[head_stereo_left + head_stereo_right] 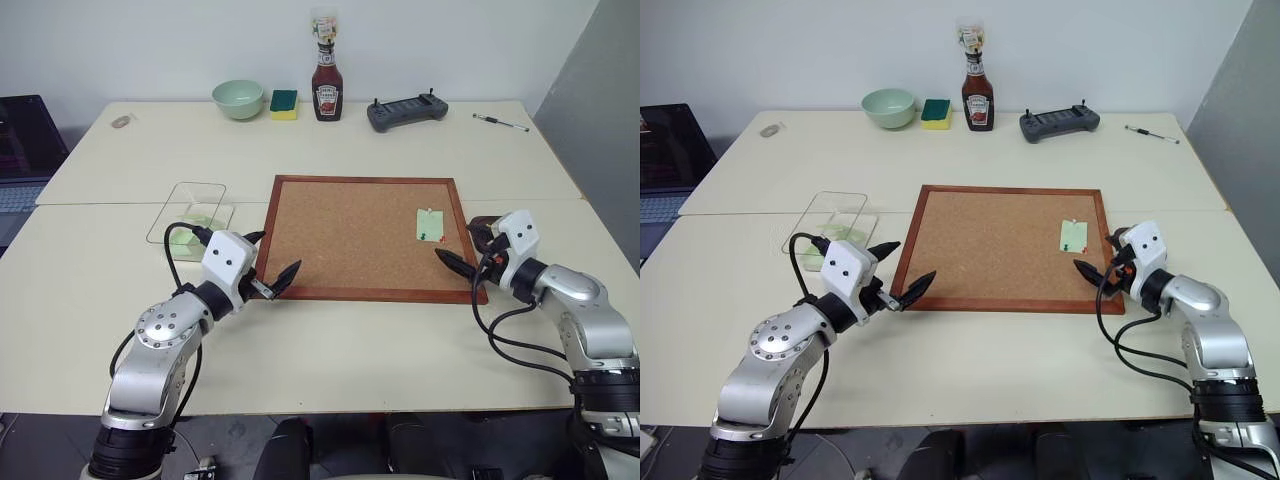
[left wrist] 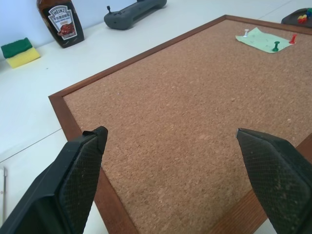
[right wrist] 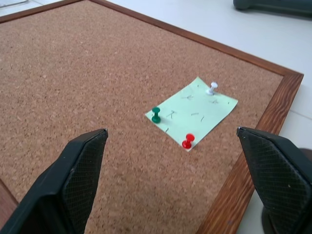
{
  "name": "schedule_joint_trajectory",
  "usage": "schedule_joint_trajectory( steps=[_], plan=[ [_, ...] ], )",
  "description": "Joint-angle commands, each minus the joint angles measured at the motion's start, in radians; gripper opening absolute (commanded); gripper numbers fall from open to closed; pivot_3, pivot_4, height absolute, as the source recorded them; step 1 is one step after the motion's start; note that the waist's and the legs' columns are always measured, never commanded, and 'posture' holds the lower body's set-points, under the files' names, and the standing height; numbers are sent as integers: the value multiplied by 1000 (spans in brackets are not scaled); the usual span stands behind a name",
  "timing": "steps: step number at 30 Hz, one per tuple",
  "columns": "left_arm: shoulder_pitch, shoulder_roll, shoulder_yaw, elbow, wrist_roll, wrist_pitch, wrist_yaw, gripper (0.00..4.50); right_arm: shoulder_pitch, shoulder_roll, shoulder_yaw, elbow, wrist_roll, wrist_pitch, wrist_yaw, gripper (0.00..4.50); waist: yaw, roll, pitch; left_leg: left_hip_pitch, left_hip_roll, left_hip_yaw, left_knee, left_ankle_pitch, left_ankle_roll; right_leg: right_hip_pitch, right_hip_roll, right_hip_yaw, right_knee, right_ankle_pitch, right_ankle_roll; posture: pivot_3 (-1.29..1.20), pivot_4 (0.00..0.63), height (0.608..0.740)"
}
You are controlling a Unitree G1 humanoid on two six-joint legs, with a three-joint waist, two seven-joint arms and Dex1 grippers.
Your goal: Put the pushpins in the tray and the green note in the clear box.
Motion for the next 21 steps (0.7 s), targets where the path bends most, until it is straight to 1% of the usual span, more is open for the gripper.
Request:
schedule_joint_trajectory(
  steps=[1, 12, 19, 21],
  plan=[
    [-11, 5, 14, -38, -25, -8, -13, 4467, -12, -10, -19, -24, 7, -16, 10, 4500, 0, 0, 0, 0, 0, 0, 0, 0, 0, 0, 0, 0, 0, 0, 0, 0, 150, 740],
    [-44, 6, 32, -13, -37, -4, -3, 4467, -11, -3, -13, -9, 2, -36, 29, 4500, 0, 0, 0, 0, 0, 0, 0, 0, 0, 0, 0, 0, 0, 0, 0, 0, 150, 740],
    [-58, 19, 36, 18, -75, -48, -82, 4467, -4, 1, -15, -29, 10, -30, 28, 4500, 0, 0, 0, 0, 0, 0, 0, 0, 0, 0, 0, 0, 0, 0, 0, 0, 150, 740],
    [-63, 16, 40, 24, -89, -55, -94, 4121, 0, 2, -15, -40, 13, -26, 27, 4500, 0, 0, 0, 0, 0, 0, 0, 0, 0, 0, 0, 0, 0, 0, 0, 0, 150, 740]
  ],
)
